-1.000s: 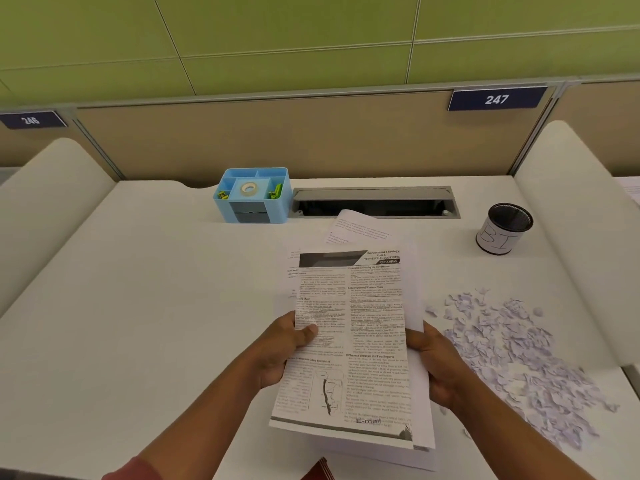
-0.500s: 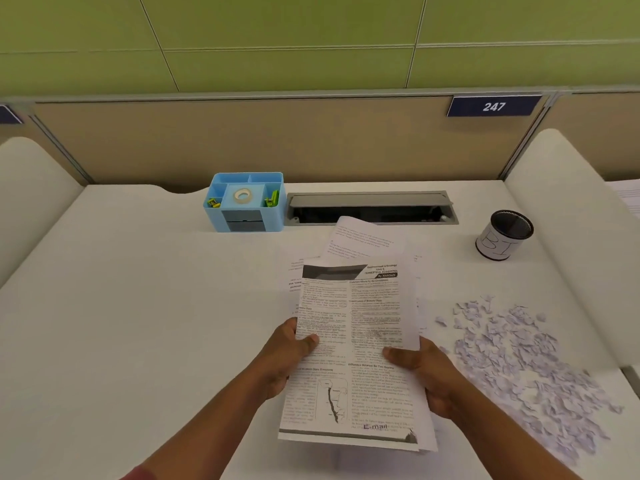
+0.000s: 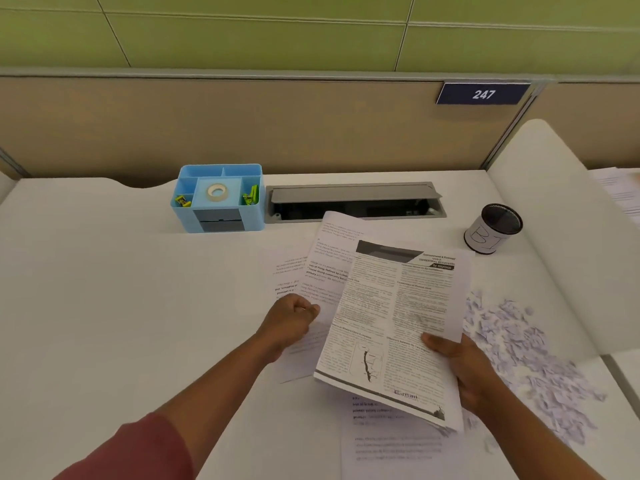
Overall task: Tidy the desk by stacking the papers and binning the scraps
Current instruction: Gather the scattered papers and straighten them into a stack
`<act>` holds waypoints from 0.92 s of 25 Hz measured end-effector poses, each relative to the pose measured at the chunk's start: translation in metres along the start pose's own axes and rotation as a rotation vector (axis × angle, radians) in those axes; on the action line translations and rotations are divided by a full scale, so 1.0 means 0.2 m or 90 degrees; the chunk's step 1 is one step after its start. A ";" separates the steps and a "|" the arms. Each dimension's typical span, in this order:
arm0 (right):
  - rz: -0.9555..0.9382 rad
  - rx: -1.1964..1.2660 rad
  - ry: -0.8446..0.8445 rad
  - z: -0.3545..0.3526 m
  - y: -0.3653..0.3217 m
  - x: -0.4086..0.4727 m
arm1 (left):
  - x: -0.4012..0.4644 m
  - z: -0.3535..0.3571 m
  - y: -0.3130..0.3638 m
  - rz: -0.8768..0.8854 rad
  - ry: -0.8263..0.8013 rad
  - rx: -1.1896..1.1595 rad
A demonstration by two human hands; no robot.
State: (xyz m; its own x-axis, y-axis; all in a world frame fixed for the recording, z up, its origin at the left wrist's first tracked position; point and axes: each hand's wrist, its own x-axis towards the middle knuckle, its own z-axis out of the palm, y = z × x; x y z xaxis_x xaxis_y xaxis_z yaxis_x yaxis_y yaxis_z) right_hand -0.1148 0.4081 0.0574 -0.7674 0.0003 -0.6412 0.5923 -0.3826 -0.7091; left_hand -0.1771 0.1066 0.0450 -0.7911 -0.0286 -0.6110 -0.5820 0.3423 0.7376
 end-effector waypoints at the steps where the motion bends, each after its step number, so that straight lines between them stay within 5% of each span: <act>1: -0.001 -0.002 0.009 -0.01 -0.02 0.03 | 0.06 0.01 0.02 0.034 0.048 0.047; 12: 0.008 -0.022 0.017 -0.08 -0.10 0.35 | 0.52 0.18 0.29 0.040 0.236 0.318; 18: 0.010 -0.024 0.005 -0.09 -0.12 0.41 | 0.56 0.15 0.31 -0.001 0.179 0.249; 23: 0.010 -0.022 -0.015 -0.07 -0.14 0.41 | 0.40 0.08 0.17 -0.012 0.228 0.093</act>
State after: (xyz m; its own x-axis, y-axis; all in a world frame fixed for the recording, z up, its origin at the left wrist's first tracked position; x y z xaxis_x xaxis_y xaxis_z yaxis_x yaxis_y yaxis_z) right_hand -0.1909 0.4309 0.0200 -0.7629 -0.0273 -0.6459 0.6123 -0.3509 -0.7085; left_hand -0.2565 0.1305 0.0162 -0.8114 -0.3533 -0.4656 -0.5843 0.4687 0.6625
